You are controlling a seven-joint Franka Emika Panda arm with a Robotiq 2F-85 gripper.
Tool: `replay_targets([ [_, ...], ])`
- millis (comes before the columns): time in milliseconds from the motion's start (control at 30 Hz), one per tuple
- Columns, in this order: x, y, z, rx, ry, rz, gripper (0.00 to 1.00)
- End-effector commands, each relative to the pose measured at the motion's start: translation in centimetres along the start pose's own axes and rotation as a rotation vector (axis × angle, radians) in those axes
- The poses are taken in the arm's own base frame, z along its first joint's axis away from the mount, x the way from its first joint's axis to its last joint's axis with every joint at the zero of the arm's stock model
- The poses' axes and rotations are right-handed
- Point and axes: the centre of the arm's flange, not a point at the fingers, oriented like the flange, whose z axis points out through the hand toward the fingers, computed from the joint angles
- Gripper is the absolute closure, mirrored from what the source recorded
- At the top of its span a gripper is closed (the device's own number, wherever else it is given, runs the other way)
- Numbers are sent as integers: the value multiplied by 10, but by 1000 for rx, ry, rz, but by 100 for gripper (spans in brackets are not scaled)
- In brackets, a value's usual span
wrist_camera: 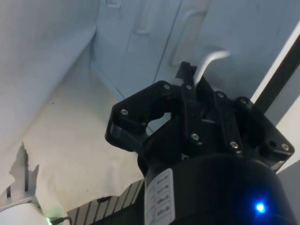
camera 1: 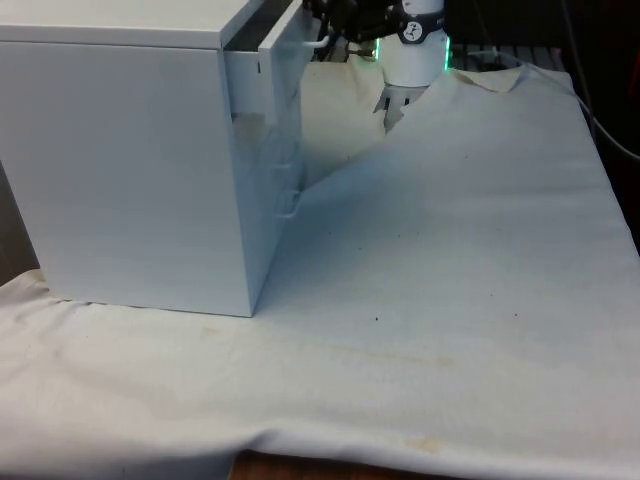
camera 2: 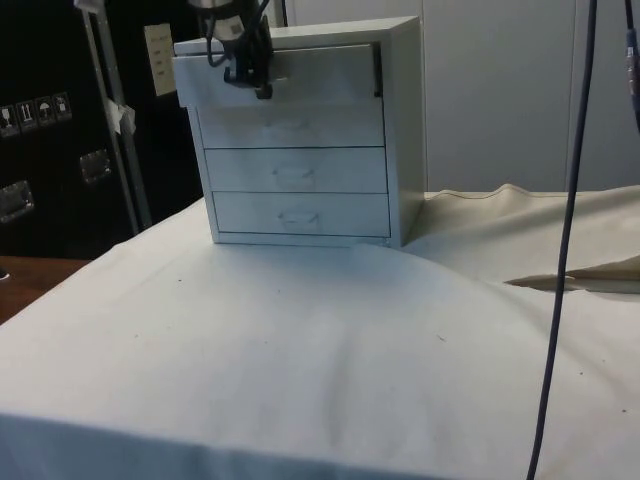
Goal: Open the drawer, then close it.
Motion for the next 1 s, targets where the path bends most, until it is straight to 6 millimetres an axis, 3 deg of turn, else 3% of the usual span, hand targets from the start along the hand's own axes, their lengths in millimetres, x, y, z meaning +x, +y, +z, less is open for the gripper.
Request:
replay_targets([
  [0, 0, -3, -5, -14, 0, -1, 100],
  [533, -1, -31, -26, -62, 3, -2, 100],
  [867, 0, -57, -40, -78, 6, -1, 100],
  [967, 1, -72, -48, -87, 6, 0, 100],
])
